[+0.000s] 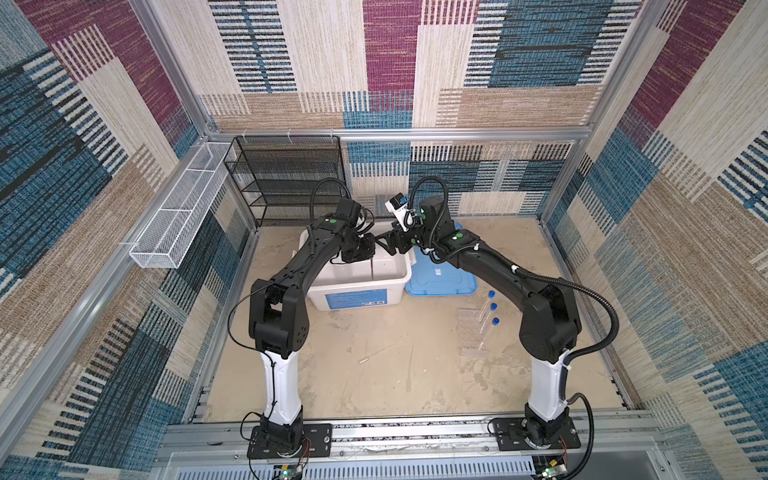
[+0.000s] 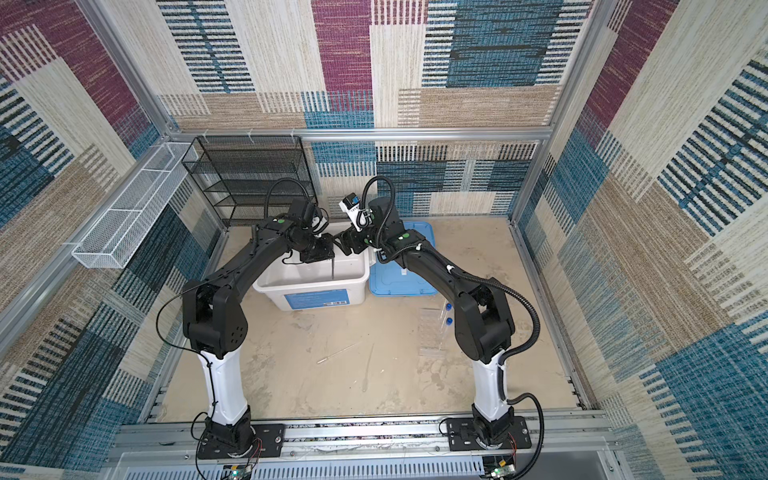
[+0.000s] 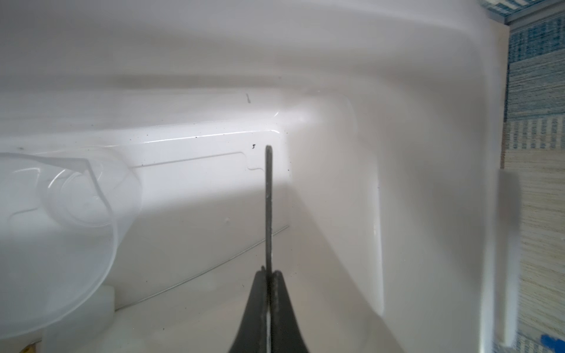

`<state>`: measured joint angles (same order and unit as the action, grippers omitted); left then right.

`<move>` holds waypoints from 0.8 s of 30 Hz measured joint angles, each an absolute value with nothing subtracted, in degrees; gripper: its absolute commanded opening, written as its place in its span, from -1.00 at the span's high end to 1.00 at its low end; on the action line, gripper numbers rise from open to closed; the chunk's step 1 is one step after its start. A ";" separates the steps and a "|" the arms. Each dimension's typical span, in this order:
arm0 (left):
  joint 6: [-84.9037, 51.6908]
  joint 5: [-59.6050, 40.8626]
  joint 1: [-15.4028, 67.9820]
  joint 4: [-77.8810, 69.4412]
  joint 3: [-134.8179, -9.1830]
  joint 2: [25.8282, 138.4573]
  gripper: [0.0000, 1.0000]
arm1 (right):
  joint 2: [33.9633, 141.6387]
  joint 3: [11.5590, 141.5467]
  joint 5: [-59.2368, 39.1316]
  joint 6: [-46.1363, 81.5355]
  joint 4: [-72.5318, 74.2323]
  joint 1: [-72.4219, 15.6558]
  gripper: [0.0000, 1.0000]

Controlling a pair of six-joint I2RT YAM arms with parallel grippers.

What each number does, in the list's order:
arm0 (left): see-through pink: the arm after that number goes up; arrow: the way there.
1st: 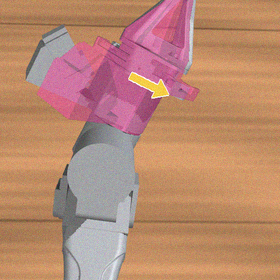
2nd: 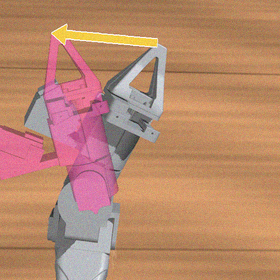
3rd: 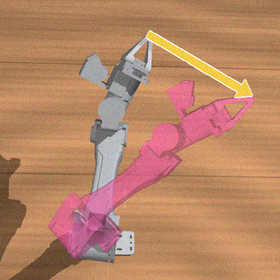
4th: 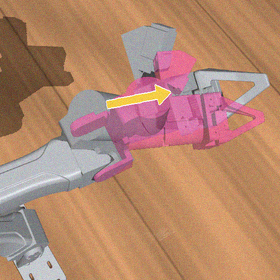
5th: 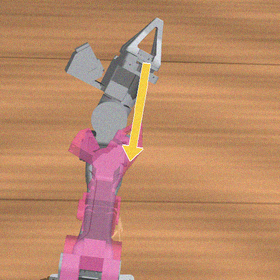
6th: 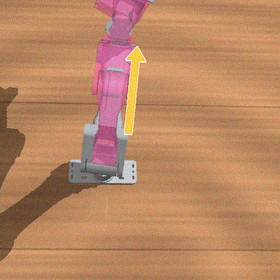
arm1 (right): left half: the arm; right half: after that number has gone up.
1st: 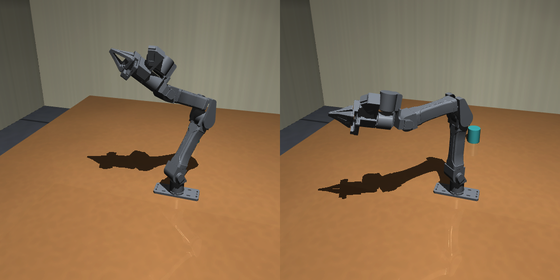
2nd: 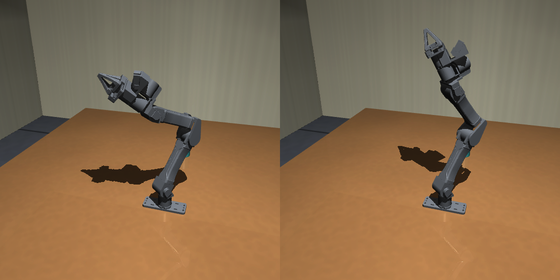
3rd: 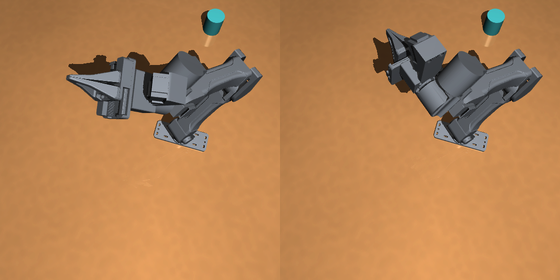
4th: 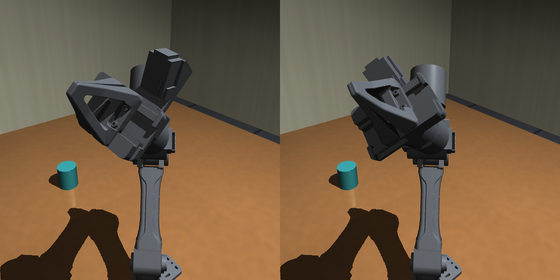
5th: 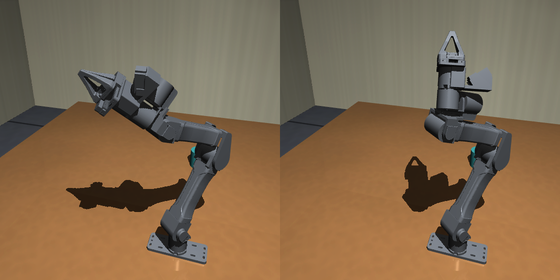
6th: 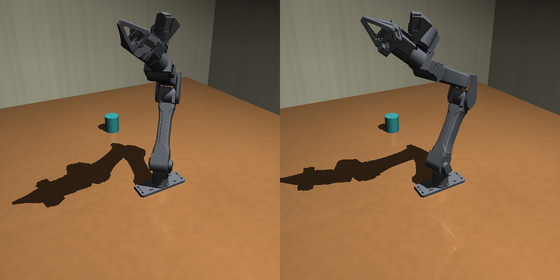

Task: Organize the chemistry lab equipment
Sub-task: 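Lower the held tweezers into the white bin with the left gripper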

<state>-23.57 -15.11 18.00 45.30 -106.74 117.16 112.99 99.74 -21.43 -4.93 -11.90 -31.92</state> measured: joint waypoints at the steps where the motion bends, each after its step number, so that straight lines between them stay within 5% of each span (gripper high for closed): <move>1: -23.70 -14.83 17.89 45.25 -106.78 117.71 1.00 | 113.08 99.74 -21.43 -5.23 -11.90 -31.99 -0.73; 24: -24.21 -7.88 18.35 38.44 -104.68 122.32 1.00 | 115.59 99.61 -21.39 -6.72 -13.17 -32.01 -0.71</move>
